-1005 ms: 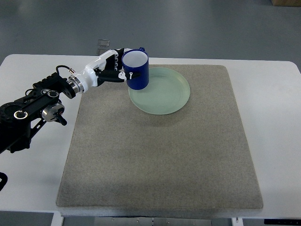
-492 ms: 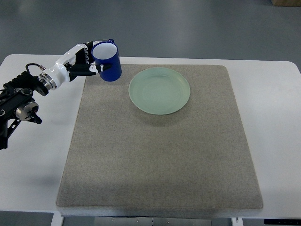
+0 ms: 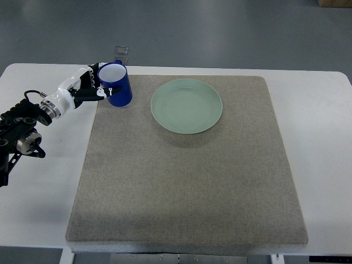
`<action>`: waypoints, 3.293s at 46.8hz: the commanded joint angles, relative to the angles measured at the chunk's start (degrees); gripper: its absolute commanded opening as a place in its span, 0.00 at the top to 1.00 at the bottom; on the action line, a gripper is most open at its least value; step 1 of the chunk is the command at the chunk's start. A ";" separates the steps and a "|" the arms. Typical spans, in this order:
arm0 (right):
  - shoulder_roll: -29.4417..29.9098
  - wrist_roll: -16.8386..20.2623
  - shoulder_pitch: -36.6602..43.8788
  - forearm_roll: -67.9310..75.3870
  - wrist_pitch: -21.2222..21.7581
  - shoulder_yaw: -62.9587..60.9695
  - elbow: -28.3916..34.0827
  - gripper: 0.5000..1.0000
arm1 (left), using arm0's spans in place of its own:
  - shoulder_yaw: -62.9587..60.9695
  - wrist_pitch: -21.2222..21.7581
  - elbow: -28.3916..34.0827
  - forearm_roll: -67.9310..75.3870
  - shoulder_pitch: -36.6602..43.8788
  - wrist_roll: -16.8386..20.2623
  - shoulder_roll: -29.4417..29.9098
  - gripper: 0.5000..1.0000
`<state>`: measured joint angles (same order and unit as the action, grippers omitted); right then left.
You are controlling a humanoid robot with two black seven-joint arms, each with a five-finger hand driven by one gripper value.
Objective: Place cup left of plate with left hand
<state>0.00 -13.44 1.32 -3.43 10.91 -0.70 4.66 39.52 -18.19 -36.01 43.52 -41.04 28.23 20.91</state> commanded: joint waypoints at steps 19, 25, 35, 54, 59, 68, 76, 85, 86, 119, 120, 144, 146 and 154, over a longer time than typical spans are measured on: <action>0.00 -0.01 0.00 0.01 -0.01 0.00 0.00 0.14 | 0.03 1.75 0.94 0.16 1.40 0.33 -1.57 0.58; 0.00 -0.01 0.00 0.01 -0.01 0.00 0.00 0.14 | -0.06 3.77 0.86 0.51 1.49 0.33 -1.57 0.46; 0.00 0.08 0.00 0.01 -0.01 0.00 0.00 0.14 | -0.06 3.95 0.86 0.25 1.66 0.33 -1.66 0.30; 0.00 -0.01 0.00 -0.08 -0.01 0.00 0.00 0.14 | 0.03 4.13 0.86 -0.19 2.45 0.24 -1.75 0.07; 0.00 -0.01 0.00 0.01 -0.01 0.00 0.00 0.14 | 0.03 4.04 0.86 -0.19 2.54 0.24 -1.75 0.04; 0.00 -0.01 0.00 0.01 -0.01 0.00 0.00 0.14 | 0.12 4.04 0.50 -0.19 2.63 0.24 -1.66 0.01; 0.00 -0.01 0.00 -0.08 -0.01 0.00 0.00 0.14 | 0.47 3.69 0.33 -0.28 2.80 0.24 -0.96 0.01; 0.00 -0.01 0.00 0.01 -0.01 0.00 0.00 0.14 | 1.08 3.16 -0.11 -1.33 3.33 0.25 0.45 0.01; 0.00 -0.01 0.00 0.01 -0.01 0.00 0.00 0.14 | 1.00 3.16 -0.20 -1.68 3.33 0.33 0.54 0.01; 0.00 -0.01 0.00 0.01 -0.01 0.00 0.00 0.14 | 6.44 0.26 -12.86 -18.38 2.63 0.33 9.85 0.01; 0.00 -0.01 0.00 -0.08 -0.01 0.00 0.00 0.14 | 6.88 0.26 -12.86 -18.73 2.11 0.25 9.85 0.01; 0.00 -0.01 0.00 0.01 -0.01 0.00 0.00 0.14 | 7.67 13.18 -7.23 -34.99 -8.71 -3.35 2.13 0.06; 0.00 -0.01 0.00 0.01 -0.01 0.00 0.00 0.14 | 7.67 13.88 -6.62 -35.79 -8.71 -4.58 0.63 0.07; 0.00 -0.01 0.00 0.01 -0.01 0.00 0.00 0.14 | 7.50 15.99 -4.25 -36.58 -8.71 -7.14 -2.89 0.07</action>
<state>0.00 -13.44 1.32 -3.43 10.90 -0.70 4.66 47.14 -2.84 -41.13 7.03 -49.74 21.58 19.06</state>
